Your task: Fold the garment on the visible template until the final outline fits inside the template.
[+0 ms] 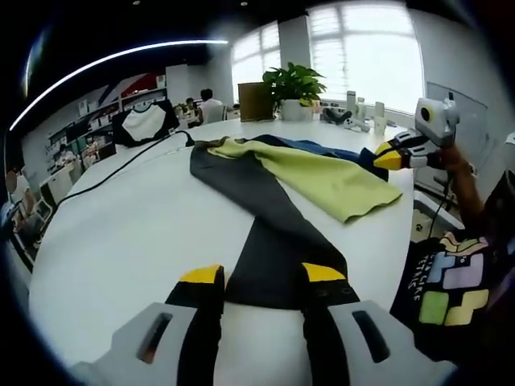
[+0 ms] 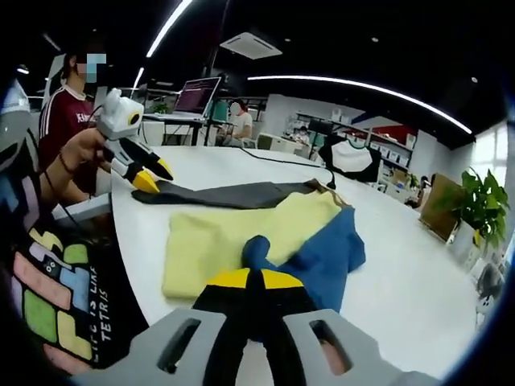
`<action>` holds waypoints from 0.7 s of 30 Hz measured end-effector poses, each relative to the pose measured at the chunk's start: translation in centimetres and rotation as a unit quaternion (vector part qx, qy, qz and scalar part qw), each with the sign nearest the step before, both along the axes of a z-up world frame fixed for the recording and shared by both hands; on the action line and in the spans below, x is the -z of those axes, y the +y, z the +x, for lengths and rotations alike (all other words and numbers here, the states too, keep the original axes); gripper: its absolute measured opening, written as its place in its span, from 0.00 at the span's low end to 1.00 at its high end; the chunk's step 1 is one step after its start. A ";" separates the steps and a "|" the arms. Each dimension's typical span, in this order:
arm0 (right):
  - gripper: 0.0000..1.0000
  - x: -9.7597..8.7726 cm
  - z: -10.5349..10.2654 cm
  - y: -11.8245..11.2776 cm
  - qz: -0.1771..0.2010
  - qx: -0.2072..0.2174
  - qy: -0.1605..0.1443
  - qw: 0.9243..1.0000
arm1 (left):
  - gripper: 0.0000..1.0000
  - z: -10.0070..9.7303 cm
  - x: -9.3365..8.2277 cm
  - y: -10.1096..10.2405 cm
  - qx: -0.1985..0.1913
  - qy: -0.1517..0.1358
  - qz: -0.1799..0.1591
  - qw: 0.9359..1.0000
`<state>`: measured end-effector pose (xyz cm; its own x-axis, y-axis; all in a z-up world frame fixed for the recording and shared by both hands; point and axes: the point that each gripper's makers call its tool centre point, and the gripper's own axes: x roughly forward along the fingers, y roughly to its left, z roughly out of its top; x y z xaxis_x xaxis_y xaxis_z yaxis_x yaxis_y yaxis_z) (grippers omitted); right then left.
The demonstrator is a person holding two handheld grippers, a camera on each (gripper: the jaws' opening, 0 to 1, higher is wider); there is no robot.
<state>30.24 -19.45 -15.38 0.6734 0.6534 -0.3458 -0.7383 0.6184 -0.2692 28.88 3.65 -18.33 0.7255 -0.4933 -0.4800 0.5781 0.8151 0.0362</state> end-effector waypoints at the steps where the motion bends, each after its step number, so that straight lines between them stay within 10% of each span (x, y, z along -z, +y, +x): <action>1: 0.00 -0.5 0.0 0.2 0.002 -0.003 -0.016 1.000 | 0.38 0.0 0.0 0.0 -0.002 0.003 -0.003 1.000; 6: 0.00 -0.7 0.5 -0.2 -0.057 0.016 -0.065 0.996 | 0.33 -0.3 0.0 -0.4 0.004 0.004 0.004 1.000; 21: 0.00 -0.4 0.3 -0.1 -0.013 0.038 0.002 0.999 | 0.22 0.1 0.1 -0.2 -0.005 0.003 -0.012 1.000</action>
